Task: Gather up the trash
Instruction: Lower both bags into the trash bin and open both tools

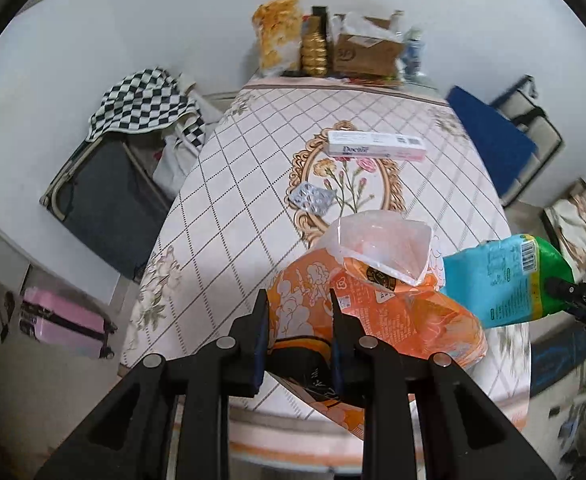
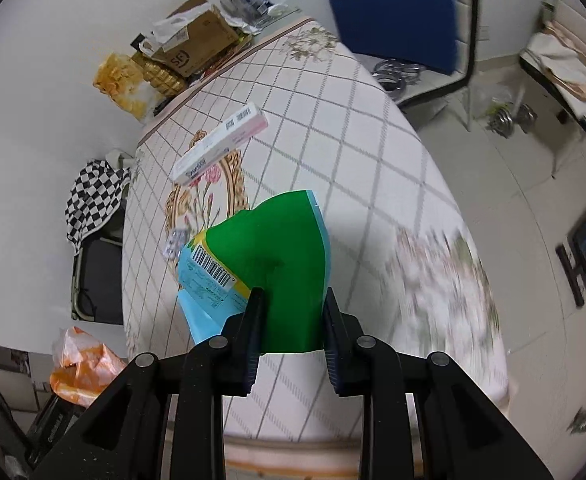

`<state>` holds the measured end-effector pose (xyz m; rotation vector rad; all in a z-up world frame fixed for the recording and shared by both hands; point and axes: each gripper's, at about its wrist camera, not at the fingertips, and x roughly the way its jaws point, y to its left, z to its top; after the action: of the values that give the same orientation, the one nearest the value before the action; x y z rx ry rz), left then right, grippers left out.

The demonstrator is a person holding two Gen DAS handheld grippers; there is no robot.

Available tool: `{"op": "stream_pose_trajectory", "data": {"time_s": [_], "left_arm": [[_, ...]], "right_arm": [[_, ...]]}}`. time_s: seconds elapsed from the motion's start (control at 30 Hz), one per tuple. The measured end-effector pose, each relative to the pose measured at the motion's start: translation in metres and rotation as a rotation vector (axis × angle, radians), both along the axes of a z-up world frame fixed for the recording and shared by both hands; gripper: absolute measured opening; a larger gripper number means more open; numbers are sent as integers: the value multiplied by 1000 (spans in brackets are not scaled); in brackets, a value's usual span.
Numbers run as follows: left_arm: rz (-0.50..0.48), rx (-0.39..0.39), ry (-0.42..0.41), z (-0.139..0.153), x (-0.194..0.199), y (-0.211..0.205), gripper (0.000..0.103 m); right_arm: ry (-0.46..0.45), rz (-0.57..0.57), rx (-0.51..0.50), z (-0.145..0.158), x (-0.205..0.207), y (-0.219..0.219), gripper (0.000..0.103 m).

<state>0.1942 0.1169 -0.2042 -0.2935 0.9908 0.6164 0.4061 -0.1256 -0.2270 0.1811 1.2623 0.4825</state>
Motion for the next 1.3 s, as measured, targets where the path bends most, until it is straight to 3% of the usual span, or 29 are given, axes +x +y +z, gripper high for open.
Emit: {"op": "stream_pose_trajectory", "data": {"time_s": [0.13, 0.3, 0.43, 0.57, 0.67, 0.8, 1.0, 1.2, 1.3], "left_arm": [[-60, -30, -2, -1, -56, -9, 21], [-121, -86, 53, -21, -110, -22, 21], [-166, -123, 110, -46, -134, -38, 21], [-179, -184, 184, -90, -149, -53, 21], [-170, -235, 237, -129, -159, -62, 21], [-114, -312, 337, -211, -161, -63, 21], [-23, -370, 461, -352, -160, -59, 22], [-9, -384, 507, -467, -154, -55, 26], [-17, -405, 510, -507, -151, -52, 30]], "right_arm": [[-14, -62, -5, 7, -83, -33, 28], [38, -117, -17, -5, -185, -66, 28], [101, -131, -67, -32, -254, -88, 28], [169, -124, -122, -72, -289, -98, 28], [228, -128, -156, -112, -303, -105, 28], [245, -123, -229, -176, -307, -109, 28], [317, -143, -304, -314, -306, -116, 28], [375, -142, -341, -442, -305, -105, 28], [393, -123, -349, -492, -306, -95, 28]]}}
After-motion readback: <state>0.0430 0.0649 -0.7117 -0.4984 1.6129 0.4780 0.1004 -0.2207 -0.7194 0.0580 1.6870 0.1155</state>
